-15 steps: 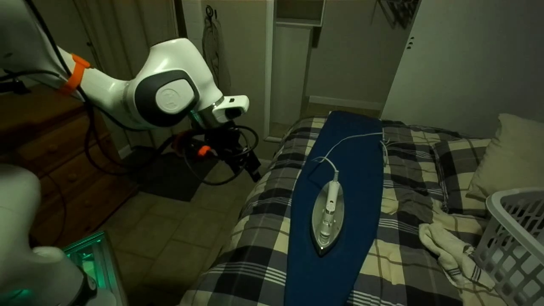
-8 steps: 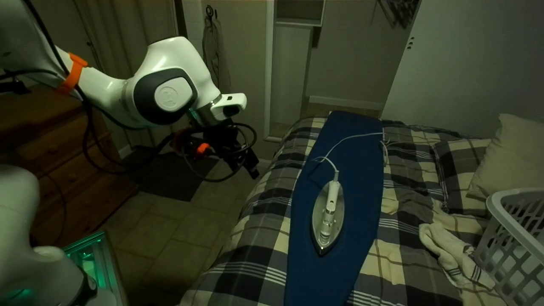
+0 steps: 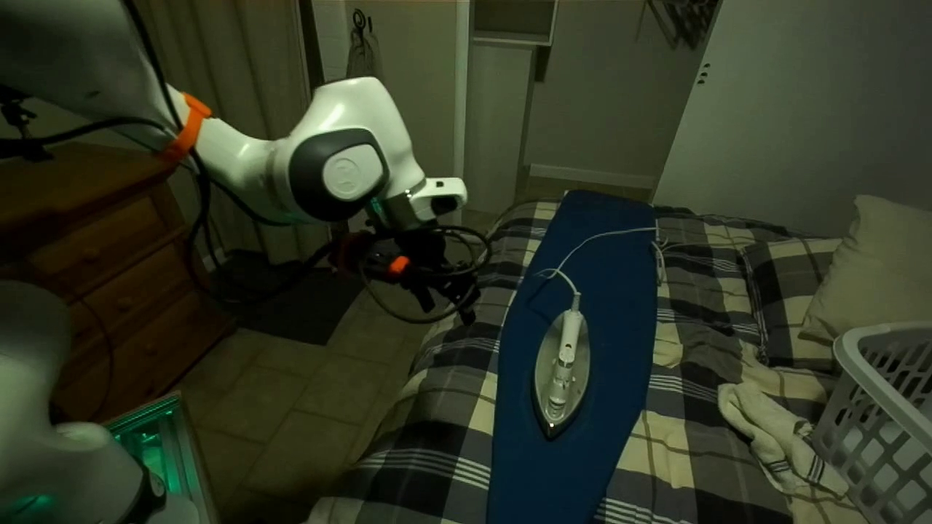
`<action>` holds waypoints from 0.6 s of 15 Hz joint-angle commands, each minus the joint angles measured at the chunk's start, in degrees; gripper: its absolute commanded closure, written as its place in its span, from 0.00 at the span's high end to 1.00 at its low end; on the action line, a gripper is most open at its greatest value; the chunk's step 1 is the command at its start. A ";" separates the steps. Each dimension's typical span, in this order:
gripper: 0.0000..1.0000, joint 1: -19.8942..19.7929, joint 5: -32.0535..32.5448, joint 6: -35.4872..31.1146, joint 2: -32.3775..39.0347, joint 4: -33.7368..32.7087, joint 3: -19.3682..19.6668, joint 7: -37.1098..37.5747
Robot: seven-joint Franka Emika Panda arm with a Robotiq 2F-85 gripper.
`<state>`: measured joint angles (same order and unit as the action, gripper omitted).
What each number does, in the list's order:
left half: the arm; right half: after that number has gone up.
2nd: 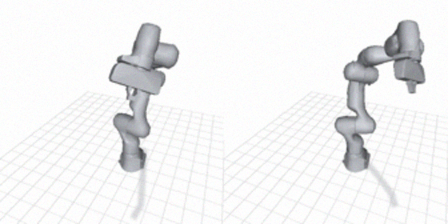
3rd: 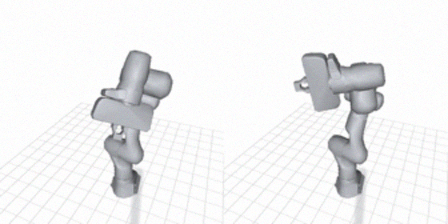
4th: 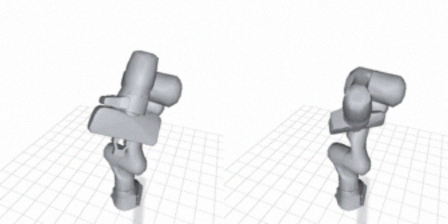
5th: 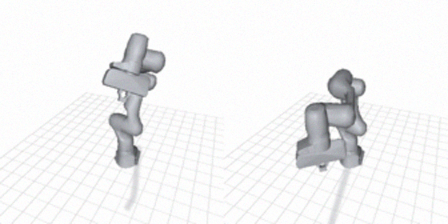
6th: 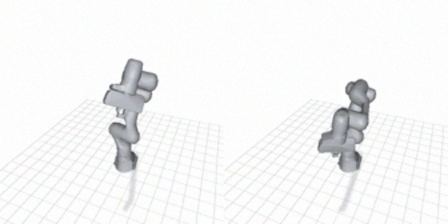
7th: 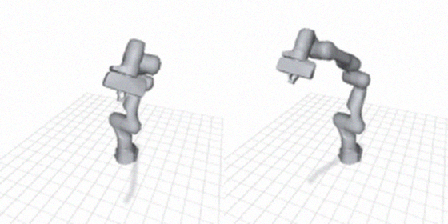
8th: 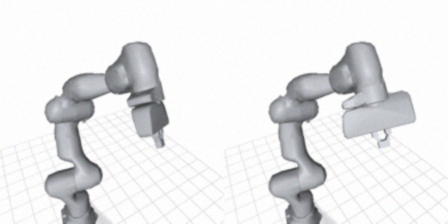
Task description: Turn the iron to the left
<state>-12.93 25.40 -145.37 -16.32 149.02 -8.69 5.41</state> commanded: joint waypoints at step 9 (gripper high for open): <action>1.00 3.70 -6.52 -8.24 32.15 -28.65 11.11 -20.46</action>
<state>-10.79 23.39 -152.26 9.64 126.93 1.89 -11.84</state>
